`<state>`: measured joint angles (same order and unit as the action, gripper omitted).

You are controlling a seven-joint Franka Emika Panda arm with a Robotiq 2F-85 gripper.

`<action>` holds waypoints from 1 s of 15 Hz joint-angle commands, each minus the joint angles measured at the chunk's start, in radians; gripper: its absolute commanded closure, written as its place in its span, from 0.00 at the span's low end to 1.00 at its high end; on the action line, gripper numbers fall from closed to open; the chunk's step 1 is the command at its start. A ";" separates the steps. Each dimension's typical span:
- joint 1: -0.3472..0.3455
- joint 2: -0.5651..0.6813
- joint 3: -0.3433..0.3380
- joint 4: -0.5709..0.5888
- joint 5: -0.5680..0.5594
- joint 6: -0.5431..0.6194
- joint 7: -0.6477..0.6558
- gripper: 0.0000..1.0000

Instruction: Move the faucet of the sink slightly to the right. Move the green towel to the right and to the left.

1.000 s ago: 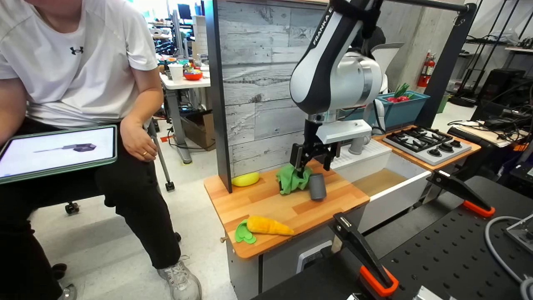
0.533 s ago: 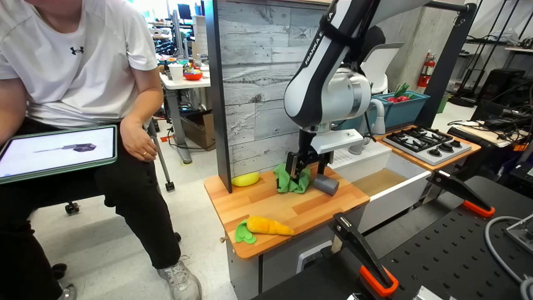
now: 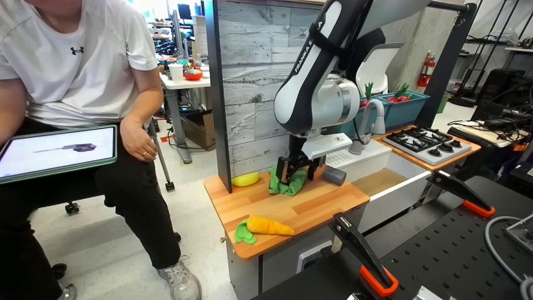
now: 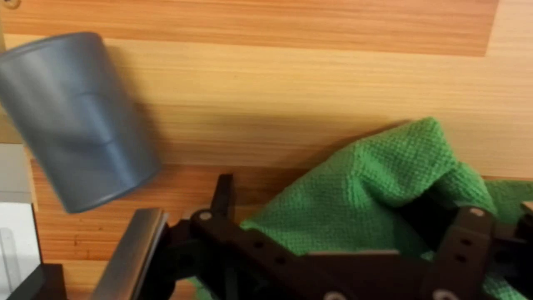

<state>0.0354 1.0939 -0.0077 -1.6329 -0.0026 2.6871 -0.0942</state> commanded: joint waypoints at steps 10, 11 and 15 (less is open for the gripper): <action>0.077 0.037 0.044 0.043 -0.080 -0.025 -0.017 0.00; 0.083 0.037 0.046 0.042 -0.081 -0.025 -0.020 0.00; 0.103 0.034 0.054 0.038 -0.088 -0.027 -0.029 0.00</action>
<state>0.1272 1.1024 0.0261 -1.6243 -0.0646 2.6857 -0.1162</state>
